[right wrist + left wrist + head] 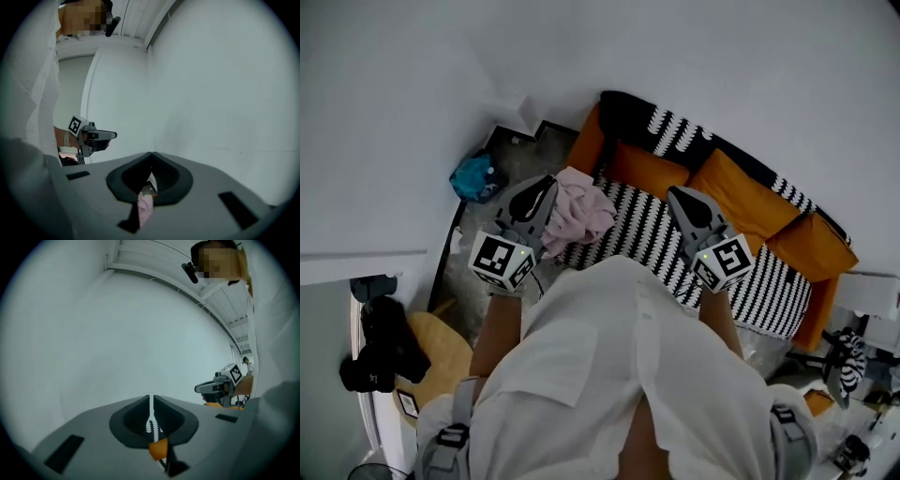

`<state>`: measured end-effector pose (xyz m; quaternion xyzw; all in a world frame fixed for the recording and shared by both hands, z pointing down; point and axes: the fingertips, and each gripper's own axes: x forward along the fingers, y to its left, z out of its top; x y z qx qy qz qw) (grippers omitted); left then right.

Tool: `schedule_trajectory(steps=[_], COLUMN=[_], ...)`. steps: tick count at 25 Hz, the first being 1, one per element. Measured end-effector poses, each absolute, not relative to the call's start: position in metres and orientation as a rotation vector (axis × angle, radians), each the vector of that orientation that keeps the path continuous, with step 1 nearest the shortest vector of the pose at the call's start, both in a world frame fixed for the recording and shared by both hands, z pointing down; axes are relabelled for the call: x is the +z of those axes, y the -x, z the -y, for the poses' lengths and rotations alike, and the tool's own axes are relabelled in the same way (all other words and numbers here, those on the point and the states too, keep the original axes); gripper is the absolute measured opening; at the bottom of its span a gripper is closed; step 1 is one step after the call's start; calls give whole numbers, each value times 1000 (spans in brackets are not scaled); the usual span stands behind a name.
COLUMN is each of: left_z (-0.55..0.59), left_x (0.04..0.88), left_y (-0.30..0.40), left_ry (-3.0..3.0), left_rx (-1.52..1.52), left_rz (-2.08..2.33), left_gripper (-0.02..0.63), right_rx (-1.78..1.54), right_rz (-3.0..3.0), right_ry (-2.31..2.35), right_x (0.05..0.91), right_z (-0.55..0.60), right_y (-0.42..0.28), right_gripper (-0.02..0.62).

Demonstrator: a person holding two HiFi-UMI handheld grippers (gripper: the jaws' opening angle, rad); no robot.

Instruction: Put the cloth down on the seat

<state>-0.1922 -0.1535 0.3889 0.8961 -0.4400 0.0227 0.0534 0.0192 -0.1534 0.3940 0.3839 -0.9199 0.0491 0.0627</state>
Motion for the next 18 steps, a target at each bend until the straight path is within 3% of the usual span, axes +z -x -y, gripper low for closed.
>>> schedule_trajectory(steps=[18], left_z=[127], left_x=[365], left_y=[193], left_ry=[-2683], left_rx=[-13], left_rz=[1382], left_gripper=[17], right_rx=[84], right_rz=[2802], right_ry=[-1180], right_x=[373], right_z=[152], right_y=[-36], right_gripper=[8])
